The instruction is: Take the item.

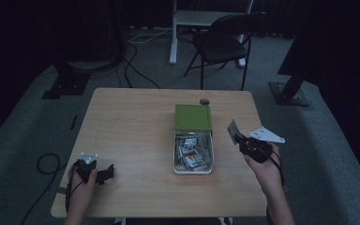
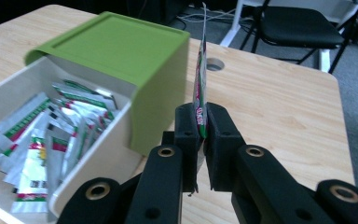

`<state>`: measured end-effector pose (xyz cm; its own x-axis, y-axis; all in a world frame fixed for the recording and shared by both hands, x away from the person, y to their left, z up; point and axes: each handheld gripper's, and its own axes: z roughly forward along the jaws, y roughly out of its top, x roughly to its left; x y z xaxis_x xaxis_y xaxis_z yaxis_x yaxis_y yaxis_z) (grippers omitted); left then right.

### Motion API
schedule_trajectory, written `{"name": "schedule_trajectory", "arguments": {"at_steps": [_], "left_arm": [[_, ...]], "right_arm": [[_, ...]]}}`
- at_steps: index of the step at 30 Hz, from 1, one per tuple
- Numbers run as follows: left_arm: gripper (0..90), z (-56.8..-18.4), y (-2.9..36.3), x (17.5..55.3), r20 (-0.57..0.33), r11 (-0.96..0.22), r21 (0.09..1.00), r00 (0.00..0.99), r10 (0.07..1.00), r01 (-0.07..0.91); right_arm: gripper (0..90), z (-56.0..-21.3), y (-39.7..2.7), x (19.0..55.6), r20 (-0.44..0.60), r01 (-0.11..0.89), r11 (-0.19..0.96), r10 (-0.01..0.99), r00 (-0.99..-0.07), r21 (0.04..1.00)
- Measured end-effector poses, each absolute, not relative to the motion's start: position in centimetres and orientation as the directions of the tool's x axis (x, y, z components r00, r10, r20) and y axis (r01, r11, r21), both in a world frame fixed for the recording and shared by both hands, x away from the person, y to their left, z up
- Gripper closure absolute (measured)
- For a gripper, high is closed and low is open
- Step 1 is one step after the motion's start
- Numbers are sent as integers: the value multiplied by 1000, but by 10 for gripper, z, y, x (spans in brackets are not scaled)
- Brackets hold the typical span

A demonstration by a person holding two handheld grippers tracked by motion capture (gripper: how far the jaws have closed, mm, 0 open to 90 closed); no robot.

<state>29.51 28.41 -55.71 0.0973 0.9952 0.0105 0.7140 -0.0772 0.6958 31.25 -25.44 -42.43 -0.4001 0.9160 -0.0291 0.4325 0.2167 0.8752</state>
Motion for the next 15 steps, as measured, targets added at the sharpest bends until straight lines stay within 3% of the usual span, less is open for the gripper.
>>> {"name": "schedule_trajectory", "arguments": {"at_steps": [15], "left_arm": [[38, -557, 284, 295, 11, -77, 696, 97, 995, 714]], "right_arm": [[844, -446, -289, 310, -30, 476, 185, 949, -315, 860]]}}
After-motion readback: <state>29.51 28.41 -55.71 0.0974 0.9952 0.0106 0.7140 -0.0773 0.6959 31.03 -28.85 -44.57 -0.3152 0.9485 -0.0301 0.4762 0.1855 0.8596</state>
